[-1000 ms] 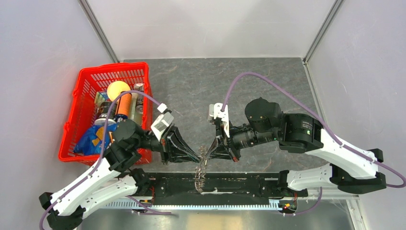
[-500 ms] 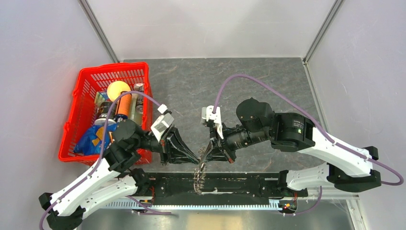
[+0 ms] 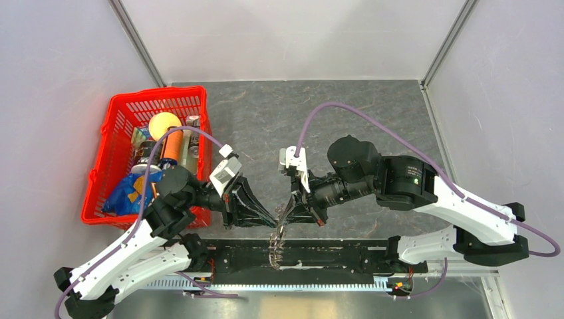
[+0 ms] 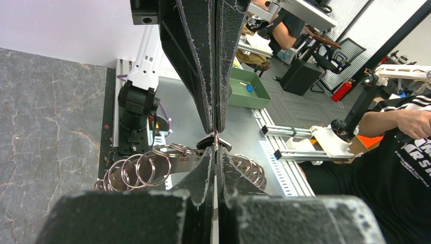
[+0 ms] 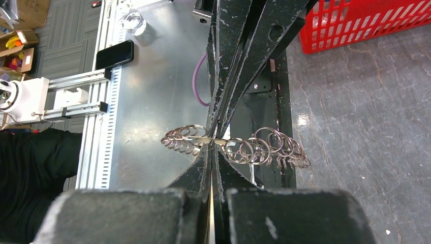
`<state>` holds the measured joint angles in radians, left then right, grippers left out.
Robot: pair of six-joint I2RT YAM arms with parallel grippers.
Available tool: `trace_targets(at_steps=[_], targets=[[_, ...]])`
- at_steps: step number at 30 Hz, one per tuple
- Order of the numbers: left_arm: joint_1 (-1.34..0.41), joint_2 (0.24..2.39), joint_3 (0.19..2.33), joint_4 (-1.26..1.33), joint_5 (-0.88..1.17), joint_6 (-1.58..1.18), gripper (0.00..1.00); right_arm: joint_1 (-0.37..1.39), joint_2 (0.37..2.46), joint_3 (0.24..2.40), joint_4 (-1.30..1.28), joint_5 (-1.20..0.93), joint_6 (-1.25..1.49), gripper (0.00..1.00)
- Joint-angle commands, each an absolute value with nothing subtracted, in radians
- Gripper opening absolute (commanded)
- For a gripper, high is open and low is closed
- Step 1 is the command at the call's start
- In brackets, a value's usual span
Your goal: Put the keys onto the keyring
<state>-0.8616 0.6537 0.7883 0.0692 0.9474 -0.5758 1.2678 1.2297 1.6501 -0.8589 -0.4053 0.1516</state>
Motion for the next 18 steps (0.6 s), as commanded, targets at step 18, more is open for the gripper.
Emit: trace_targets(at_steps=[18], targets=[[-0.865, 0.639, 0.801, 0.080, 0.951, -0.527, 0.02, 1.273, 1.296, 1.761, -0.807, -0.329, 0.135, 0.00]])
